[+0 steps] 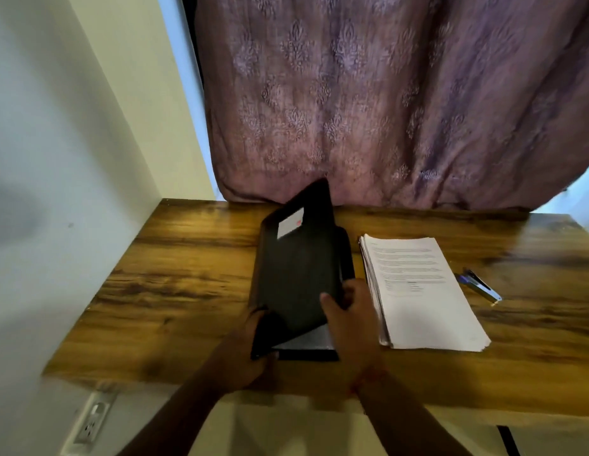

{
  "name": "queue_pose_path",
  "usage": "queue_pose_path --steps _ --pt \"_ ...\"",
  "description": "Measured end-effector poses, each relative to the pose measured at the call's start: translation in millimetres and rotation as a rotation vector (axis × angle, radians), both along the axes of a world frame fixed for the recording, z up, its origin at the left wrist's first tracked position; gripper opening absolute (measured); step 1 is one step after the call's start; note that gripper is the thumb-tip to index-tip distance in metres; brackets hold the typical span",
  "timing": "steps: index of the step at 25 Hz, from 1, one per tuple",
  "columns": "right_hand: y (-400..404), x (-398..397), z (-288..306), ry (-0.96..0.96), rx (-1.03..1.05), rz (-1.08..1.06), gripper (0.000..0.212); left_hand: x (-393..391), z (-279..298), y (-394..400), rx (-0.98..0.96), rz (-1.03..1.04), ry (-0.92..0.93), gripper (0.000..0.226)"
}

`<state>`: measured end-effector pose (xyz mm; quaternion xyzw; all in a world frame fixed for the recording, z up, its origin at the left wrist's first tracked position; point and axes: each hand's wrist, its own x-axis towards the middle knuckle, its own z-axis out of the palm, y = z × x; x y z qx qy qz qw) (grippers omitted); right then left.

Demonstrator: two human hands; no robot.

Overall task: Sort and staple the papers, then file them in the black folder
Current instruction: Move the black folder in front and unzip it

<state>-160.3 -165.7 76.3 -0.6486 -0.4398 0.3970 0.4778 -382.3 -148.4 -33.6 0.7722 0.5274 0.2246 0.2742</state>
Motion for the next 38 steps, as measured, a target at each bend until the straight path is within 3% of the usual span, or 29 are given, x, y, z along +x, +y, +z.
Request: queue_pose_path --steps 3,7,10,13,16,19,23,26,31,34,38 --pt "7.8 -35.5 20.9 0.045 0.111 0.453 0.035 25.8 16.9 -18.4 0.003 0.303 -0.323 0.062" --pt "19.1 -63.1 -2.3 -0.168 0.154 0.820 0.058 16.0 7.2 -21.8 -0.141 0.667 -0.654 0.061" --pt "29.1 -57.4 -40.6 -0.375 0.136 0.815 0.056 -6.8 1.9 -20.4 -0.199 0.744 -0.668 0.058" --pt "41.1 -32.6 -77.0 -0.653 0.022 0.718 0.056 -17.3 4.9 -18.9 -0.272 0.863 -0.819 0.033" --pt "46.8 -4.2 -99.6 -0.971 -0.076 0.637 0.057 -29.0 -1.8 -12.9 -0.362 0.967 -0.834 0.039" --pt "47.4 8.3 -115.1 -1.037 -0.187 0.526 0.053 -40.0 -6.1 -0.2 -0.513 1.098 -0.839 0.048" --pt "41.1 8.6 -129.9 -1.109 -0.203 0.520 0.052 -58.9 -18.9 20.6 -0.559 1.118 -0.628 0.052" --pt "27.1 -6.1 -128.2 -1.139 -0.245 0.533 0.055 -72.0 -22.0 43.8 -0.442 1.103 -0.494 0.045" --pt "-2.4 -63.7 -107.3 -1.132 -0.351 0.604 0.069 -99.3 -3.8 106.4 -0.349 1.163 -0.247 0.078" --pt "-10.6 -92.5 -96.0 -1.093 -0.376 0.719 0.074 -103.5 6.2 137.8 -0.273 1.072 0.055 0.072" --pt "-4.5 -99.2 -90.7 -0.970 -0.358 0.882 0.067 -113.7 -10.7 174.7 -0.253 0.769 0.166 0.067"
